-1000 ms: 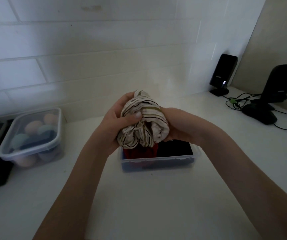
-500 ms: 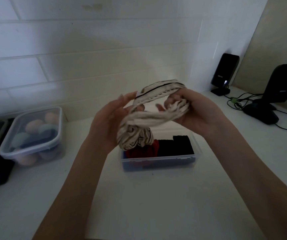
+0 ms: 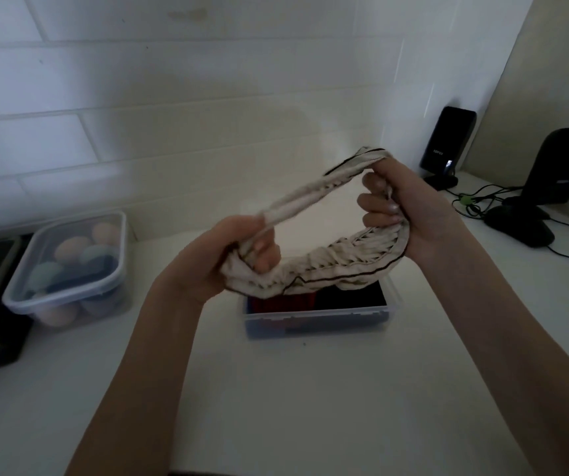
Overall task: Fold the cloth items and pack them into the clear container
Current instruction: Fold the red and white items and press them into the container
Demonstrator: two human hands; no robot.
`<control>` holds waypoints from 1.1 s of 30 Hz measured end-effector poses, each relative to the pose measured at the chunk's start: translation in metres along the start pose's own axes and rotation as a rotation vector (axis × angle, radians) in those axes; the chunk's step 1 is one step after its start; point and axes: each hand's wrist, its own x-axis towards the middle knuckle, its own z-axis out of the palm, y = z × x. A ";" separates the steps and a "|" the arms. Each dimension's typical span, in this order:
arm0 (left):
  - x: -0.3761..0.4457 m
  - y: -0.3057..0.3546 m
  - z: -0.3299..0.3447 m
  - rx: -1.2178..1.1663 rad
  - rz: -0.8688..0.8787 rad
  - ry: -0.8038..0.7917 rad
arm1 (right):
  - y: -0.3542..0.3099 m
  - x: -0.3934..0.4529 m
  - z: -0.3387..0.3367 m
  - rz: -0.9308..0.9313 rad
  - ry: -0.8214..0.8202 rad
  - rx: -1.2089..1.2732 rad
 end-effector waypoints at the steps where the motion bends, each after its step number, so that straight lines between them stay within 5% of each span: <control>1: 0.000 0.000 -0.003 -0.168 0.037 -0.056 | 0.002 0.001 -0.002 -0.019 0.038 -0.065; 4: 0.001 0.001 -0.007 -0.737 0.139 -0.254 | 0.013 0.002 -0.006 -0.126 0.093 -0.454; 8: 0.002 0.003 -0.010 -0.896 0.288 -0.233 | 0.024 -0.001 0.001 -0.110 0.030 -0.788; 12: 0.004 0.006 -0.006 -0.582 0.199 -0.053 | 0.024 0.002 -0.002 -0.063 0.057 -0.648; 18: 0.009 0.001 0.016 0.150 -0.027 0.199 | 0.002 0.008 -0.022 -0.044 0.214 0.034; 22: 0.013 -0.004 0.018 0.517 -0.123 0.395 | 0.001 0.012 -0.036 -0.073 0.259 0.122; 27: 0.015 -0.008 0.010 0.591 -0.055 0.578 | 0.004 0.013 -0.035 -0.104 0.255 0.102; 33: 0.017 -0.005 0.003 0.148 0.094 0.689 | 0.006 0.004 -0.031 0.067 0.046 -0.362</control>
